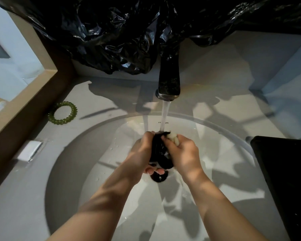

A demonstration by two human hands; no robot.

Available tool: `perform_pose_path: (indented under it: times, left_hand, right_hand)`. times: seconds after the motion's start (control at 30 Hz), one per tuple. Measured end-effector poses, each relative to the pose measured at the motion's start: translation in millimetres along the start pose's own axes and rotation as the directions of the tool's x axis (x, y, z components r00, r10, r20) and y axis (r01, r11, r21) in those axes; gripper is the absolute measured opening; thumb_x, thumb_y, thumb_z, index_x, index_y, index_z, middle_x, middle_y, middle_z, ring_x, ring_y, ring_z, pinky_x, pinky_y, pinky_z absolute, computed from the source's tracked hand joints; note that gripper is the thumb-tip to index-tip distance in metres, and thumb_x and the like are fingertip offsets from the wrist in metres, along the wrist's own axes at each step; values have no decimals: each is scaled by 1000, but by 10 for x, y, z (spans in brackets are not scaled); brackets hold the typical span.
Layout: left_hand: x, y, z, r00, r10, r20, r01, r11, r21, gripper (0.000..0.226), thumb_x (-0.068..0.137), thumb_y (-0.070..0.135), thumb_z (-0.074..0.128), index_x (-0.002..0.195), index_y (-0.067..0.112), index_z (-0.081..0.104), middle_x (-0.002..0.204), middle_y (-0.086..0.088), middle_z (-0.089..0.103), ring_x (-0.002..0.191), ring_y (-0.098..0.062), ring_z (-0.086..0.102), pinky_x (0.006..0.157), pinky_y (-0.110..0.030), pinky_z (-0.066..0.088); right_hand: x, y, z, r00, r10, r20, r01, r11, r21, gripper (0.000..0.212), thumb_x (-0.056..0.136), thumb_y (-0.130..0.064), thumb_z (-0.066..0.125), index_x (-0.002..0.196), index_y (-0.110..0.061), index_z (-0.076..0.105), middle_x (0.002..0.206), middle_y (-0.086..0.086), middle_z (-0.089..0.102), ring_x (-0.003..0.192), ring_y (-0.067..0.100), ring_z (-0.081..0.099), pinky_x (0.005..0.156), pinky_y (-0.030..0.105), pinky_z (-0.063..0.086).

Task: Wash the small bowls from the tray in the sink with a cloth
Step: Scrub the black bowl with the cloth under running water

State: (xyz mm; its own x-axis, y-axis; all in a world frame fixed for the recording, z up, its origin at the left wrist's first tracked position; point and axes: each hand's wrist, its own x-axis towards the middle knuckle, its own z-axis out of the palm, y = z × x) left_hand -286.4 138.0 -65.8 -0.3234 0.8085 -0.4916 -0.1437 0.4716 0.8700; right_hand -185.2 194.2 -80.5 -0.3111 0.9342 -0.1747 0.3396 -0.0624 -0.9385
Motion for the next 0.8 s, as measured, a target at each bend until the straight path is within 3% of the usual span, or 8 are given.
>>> perform_pose_path:
  times: [0.1,0.2,0.3,0.37,0.5,0.63,0.7,0.8]
  left_hand:
    - [-4,-6,16,999,26,-25,-27,999,-24,45,98,43,26,108,19,63,82,-11,70,57,-22,67,46,-26,50]
    - [10,54,-167,998,68,-15,-66,991,114,37,87,50,41,92,21,63,89,-7,69,81,-21,68,71,-37,59]
    - [-27,104,-265,992,23,127,-39,992,122,39,80,53,55,92,17,66,84,-6,72,76,-18,69,61,-33,57]
    - [-62,119,-236,981,39,190,-73,982,176,48,72,52,59,98,12,67,87,-10,74,75,-21,72,58,-31,57]
    - [28,65,-111,992,125,-32,-123,991,46,31,89,37,57,98,9,66,91,-18,71,79,-29,70,66,-40,60]
    - [134,-34,26,959,84,-270,-113,989,-94,21,92,33,53,93,16,65,92,-9,70,88,-24,67,84,-48,56]
    - [159,-45,35,976,28,-217,-61,987,-147,34,88,38,51,96,8,65,96,-21,69,86,-28,67,84,-52,55]
    - [181,-28,38,985,-72,-155,60,995,-82,35,97,40,38,99,12,60,99,-19,68,83,-26,68,67,-40,60]
  right_hand:
    - [49,63,20,989,143,25,-143,990,-6,30,90,-25,61,61,-18,55,59,-3,57,61,18,56,55,19,42]
    - [47,35,-72,995,-103,10,102,952,-287,23,89,-17,60,66,-17,56,62,-3,54,60,16,50,55,16,36]
    - [42,-27,-104,962,-221,159,272,801,-533,6,84,-16,59,80,-14,62,75,3,60,75,25,54,69,32,43]
    - [6,-59,-73,960,-214,181,279,779,-561,12,81,-13,59,70,-18,56,71,3,59,74,25,56,67,33,46]
    - [-25,-66,15,995,2,-104,-15,991,-129,19,84,-6,57,70,-20,56,65,-4,57,63,13,55,54,13,42]
    - [-34,-7,141,936,345,63,-349,902,252,16,85,2,51,83,-7,64,72,9,63,64,25,60,50,23,47]
    - [-15,2,129,946,315,68,-323,926,197,16,82,5,52,84,-6,64,78,11,65,74,31,64,63,29,53]
    - [-25,-56,49,993,48,-111,-57,996,-74,21,86,-2,53,86,-23,55,77,-5,59,75,17,57,64,13,46]
